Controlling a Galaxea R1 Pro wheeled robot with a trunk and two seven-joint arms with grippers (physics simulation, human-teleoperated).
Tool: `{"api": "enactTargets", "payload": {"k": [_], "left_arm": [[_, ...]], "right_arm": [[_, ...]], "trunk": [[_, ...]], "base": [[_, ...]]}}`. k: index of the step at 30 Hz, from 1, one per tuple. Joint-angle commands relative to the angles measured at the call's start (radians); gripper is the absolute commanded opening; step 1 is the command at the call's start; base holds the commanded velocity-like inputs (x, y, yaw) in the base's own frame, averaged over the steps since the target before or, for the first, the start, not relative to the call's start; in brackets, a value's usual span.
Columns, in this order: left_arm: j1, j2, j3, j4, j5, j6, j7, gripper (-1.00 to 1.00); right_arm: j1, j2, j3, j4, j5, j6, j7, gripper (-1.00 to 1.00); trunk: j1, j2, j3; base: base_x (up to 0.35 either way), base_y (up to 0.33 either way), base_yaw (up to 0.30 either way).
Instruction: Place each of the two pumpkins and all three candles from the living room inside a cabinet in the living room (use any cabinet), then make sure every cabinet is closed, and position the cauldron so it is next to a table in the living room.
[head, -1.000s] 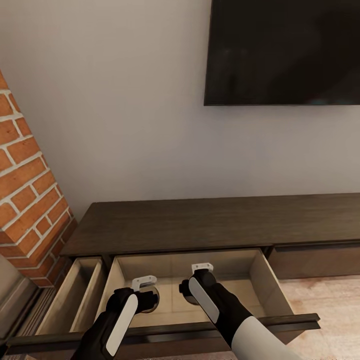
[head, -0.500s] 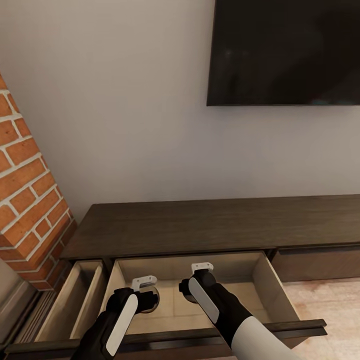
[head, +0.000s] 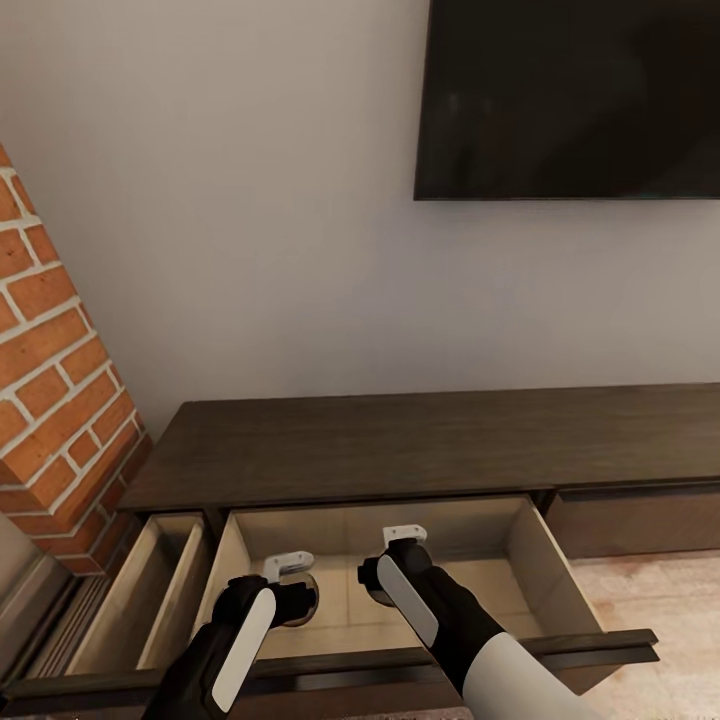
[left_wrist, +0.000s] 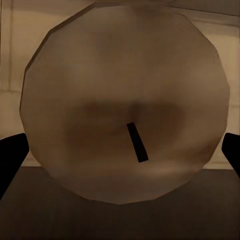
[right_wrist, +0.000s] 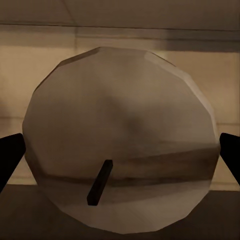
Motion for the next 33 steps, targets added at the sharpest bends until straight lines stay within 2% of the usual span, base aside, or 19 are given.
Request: {"api": "enactTargets", "payload": {"k": [1,4,9,12,15,29,33], "left_arm": [[0.0,0.0,0.0,0.0,0.0,0.0,0.0,-1.0],[0.0,0.0,0.0,0.0,0.0,0.0,0.0,-1.0],[0.0,0.0,0.0,0.0,0.0,0.0,0.0,-1.0],[0.0,0.0,0.0,0.0,0.0,0.0,0.0,-1.0],[0.0,0.0,0.0,0.0,0.0,0.0,0.0,-1.0],[0.0,0.0,0.0,0.0,0.0,0.0,0.0,-1.0],[0.0,-0.001,0.0,0.0,0.0,0.001,0.0,-1.0]], "right_arm": [[0.0,0.0,0.0,0.0,0.001,-0.001,0.0,-1.0],[0.0,0.0,0.0,0.0,0.0,-0.001,0.0,-1.0],[0.0,0.0,0.0,0.0,0.001,-0.001,0.0,-1.0],[0.0,0.0,0.0,0.0,0.001,-0.001,0.0,-1.0],[0.0,0.0,0.0,0.0,0.001,-0.001,0.0,-1.0],[0.0,0.0,0.0,0.0,0.001,-0.003,0.0,-1.0],[0.0,0.0,0.0,0.0,0.001,-0.003,0.0,-1.0]], "trunk": [[0.004,-0.007,-0.003],[0.004,-0.007,-0.003],[0.023,-0.042,-0.019],[0.023,-0.042,-0.019],[0.035,-0.063,-0.028],[0.04,-0.066,-0.075],[0.04,-0.066,-0.075]], "base": [[0.0,0.0,0.0],[0.0,0.0,0.0],[0.0,0.0,0.0],[0.0,0.0,0.0],[0.0,0.0,0.0],[0.0,0.0,0.0],[0.0,0.0,0.0]]}}
